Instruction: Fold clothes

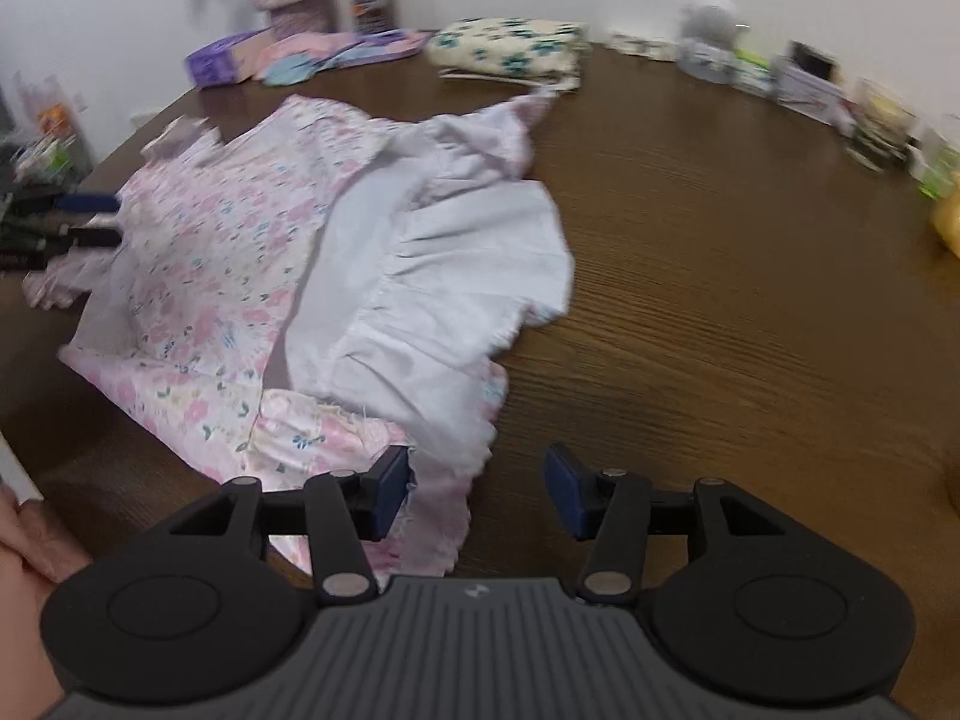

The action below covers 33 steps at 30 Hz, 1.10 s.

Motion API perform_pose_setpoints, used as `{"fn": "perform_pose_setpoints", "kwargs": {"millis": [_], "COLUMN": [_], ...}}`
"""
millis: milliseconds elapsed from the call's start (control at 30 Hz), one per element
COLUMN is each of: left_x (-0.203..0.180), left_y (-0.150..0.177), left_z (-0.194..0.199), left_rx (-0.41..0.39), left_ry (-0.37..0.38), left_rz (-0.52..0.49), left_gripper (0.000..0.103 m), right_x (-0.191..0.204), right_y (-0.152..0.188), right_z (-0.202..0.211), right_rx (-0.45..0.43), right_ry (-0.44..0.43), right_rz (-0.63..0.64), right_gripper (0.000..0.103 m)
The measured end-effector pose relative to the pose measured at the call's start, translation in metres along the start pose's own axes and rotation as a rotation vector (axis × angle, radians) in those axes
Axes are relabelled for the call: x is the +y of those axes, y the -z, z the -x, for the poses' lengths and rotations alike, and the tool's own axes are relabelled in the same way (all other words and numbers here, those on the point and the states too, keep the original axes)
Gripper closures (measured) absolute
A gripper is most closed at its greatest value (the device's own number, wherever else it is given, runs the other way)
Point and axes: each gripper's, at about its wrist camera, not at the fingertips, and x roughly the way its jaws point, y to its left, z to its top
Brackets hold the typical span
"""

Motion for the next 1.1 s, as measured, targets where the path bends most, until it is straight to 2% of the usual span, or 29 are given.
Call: {"fn": "perform_pose_setpoints", "kwargs": {"millis": [67,233,400,567,700,933,967,1000,1033,1100], "left_x": [-0.002,0.000,0.001,0.011,0.014,0.016,0.019,0.023,0.025,0.030], "left_y": [0.007,0.030,0.042,0.045,0.048,0.048,0.046,0.044,0.039,0.017], "left_z": [-0.008,-0.025,-0.019,-0.013,-0.007,-0.004,-0.002,0.001,0.006,0.022], "left_rx": [0.018,0.076,0.047,0.047,0.051,0.073,0.088,0.103,0.094,0.017], "left_ry": [0.012,0.000,-0.060,-0.114,-0.143,-0.200,-0.208,-0.217,-0.220,-0.216], "left_rz": [0.009,0.032,0.011,0.043,0.069,0.127,0.134,0.140,0.135,0.105], "left_gripper": [0.048,0.048,0.046,0.046,0.046,0.046,0.047,0.052,0.055,0.054], "right_x": [-0.005,-0.011,-0.001,0.003,0.001,0.018,0.022,0.027,0.031,0.038], "right_y": [0.004,0.012,0.018,0.014,0.000,-0.042,-0.050,-0.059,-0.068,-0.089], "right_z": [0.007,0.012,-0.001,0.001,-0.006,-0.048,-0.054,-0.058,-0.062,-0.071], "right_rx": [-0.011,-0.008,-0.007,-0.070,-0.115,-0.111,-0.112,-0.114,-0.116,-0.124], "right_ry": [0.034,0.035,-0.001,-0.041,-0.071,-0.135,-0.143,-0.147,-0.151,-0.145], "right_rz": [-0.037,-0.062,-0.065,-0.063,-0.071,-0.013,0.000,0.015,0.031,0.063], "right_gripper": [0.052,0.048,0.048,0.048,0.048,0.050,0.050,0.050,0.050,0.050]}}
